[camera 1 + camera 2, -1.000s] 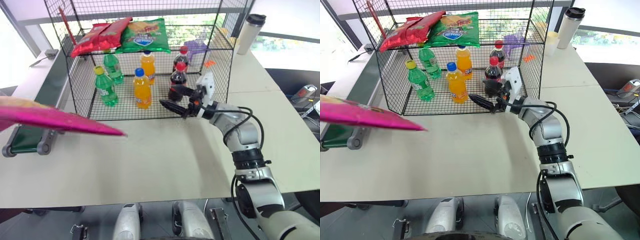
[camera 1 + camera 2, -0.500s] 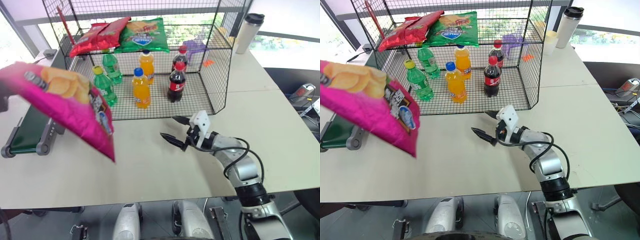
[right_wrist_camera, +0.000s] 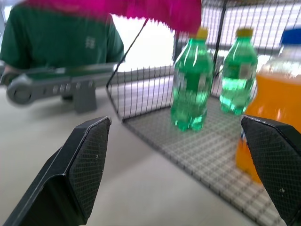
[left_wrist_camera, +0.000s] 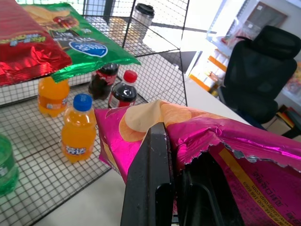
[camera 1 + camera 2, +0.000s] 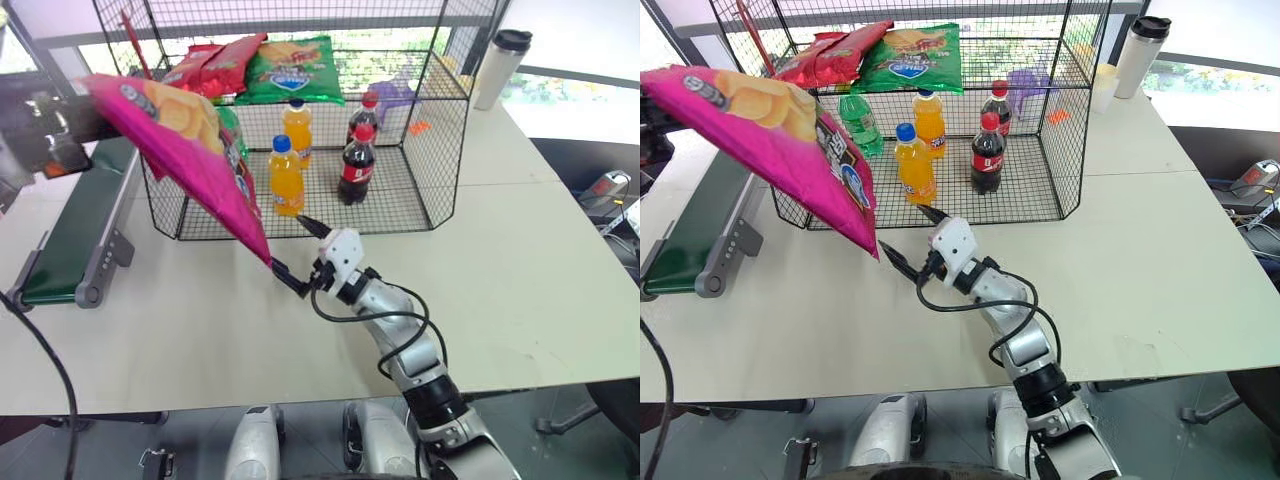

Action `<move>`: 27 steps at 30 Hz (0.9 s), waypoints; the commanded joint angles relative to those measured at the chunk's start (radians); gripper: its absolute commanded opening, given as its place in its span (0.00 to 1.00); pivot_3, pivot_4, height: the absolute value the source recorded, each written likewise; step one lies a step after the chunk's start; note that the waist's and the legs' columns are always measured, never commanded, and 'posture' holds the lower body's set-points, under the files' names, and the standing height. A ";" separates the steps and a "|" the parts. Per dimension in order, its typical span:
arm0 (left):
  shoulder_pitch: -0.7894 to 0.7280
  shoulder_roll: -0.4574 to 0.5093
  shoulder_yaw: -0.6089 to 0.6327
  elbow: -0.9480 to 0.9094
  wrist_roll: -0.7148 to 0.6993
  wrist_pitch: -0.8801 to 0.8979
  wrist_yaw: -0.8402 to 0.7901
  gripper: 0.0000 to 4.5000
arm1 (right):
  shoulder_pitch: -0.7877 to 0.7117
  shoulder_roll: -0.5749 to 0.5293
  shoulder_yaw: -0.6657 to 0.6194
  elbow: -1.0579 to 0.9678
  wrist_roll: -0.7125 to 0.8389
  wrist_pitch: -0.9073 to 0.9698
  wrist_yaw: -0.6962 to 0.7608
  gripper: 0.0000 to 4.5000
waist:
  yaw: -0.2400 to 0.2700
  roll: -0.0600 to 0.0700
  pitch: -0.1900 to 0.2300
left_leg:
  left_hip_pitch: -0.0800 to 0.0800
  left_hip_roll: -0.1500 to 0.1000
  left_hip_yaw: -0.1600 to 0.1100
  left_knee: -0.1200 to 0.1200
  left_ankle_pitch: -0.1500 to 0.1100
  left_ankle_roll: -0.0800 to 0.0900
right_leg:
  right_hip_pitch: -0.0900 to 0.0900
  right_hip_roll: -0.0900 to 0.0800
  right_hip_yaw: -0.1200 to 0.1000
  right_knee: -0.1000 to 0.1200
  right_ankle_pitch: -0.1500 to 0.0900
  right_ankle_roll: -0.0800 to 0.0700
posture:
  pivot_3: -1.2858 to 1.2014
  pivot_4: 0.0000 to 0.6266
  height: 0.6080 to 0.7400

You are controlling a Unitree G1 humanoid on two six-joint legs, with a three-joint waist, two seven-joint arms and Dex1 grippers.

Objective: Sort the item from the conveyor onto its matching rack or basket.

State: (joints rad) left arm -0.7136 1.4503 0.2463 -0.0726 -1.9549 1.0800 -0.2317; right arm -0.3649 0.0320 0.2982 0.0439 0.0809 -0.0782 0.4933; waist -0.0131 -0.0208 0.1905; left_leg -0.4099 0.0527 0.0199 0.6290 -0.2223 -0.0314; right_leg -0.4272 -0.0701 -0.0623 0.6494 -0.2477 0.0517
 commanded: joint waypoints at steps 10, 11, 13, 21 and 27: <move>-0.026 -0.055 0.027 0.030 0.026 0.055 0.039 0.01 | -0.094 0.142 -0.034 -0.060 0.037 -0.051 -0.117 1.00 | 0.002 -0.001 0.000 | 0.000 0.000 0.000 0.000 0.000 0.000 | 0.000 0.000 0.001 0.000 0.000 0.000 | 0.52 0.24 1.00; -0.020 -0.059 0.032 0.030 0.030 0.057 0.037 0.01 | -0.098 0.141 -0.041 -0.066 0.047 -0.045 -0.119 1.00 | 0.002 -0.001 0.000 | 0.000 0.000 0.000 0.000 0.000 0.000 | 0.000 0.000 0.001 0.000 0.000 0.000 | 0.52 0.24 1.00; 0.000 -0.071 0.045 0.029 0.039 0.057 0.035 0.00 | -0.105 0.131 -0.055 -0.080 0.064 -0.038 -0.118 0.88 | 0.001 -0.002 0.000 | 0.000 0.000 0.000 0.000 0.000 0.000 | 0.000 0.000 0.001 0.000 0.000 0.000 | 0.52 0.24 1.00; 0.053 -0.128 0.082 0.001 0.166 0.047 0.011 0.00 | -0.088 0.076 -0.039 -0.158 0.123 0.014 -0.037 0.08 | 0.000 -0.002 0.000 | 0.000 0.000 0.000 0.000 0.000 0.000 | 0.000 0.000 0.001 0.000 0.000 0.000 | 0.52 0.24 1.00; 0.057 -0.182 0.105 -0.037 0.292 0.037 -0.049 0.00 | -0.090 0.008 -0.022 -0.212 0.099 0.074 -0.012 0.01 | 0.000 -0.002 -0.001 | 0.000 0.000 0.001 0.000 0.000 0.000 | 0.000 0.000 0.001 0.000 0.000 0.000 | 0.52 0.24 1.00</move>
State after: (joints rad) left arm -0.6476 1.2679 0.3034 -0.1026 -1.6959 1.1379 -0.2623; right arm -0.4453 0.0449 0.2677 -0.0973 0.1787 -0.0007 0.4702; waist -0.0126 -0.0229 0.1900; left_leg -0.4095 0.0525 0.0207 0.6289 -0.2220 -0.0317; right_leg -0.4272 -0.0703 -0.0614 0.6497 -0.2476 0.0520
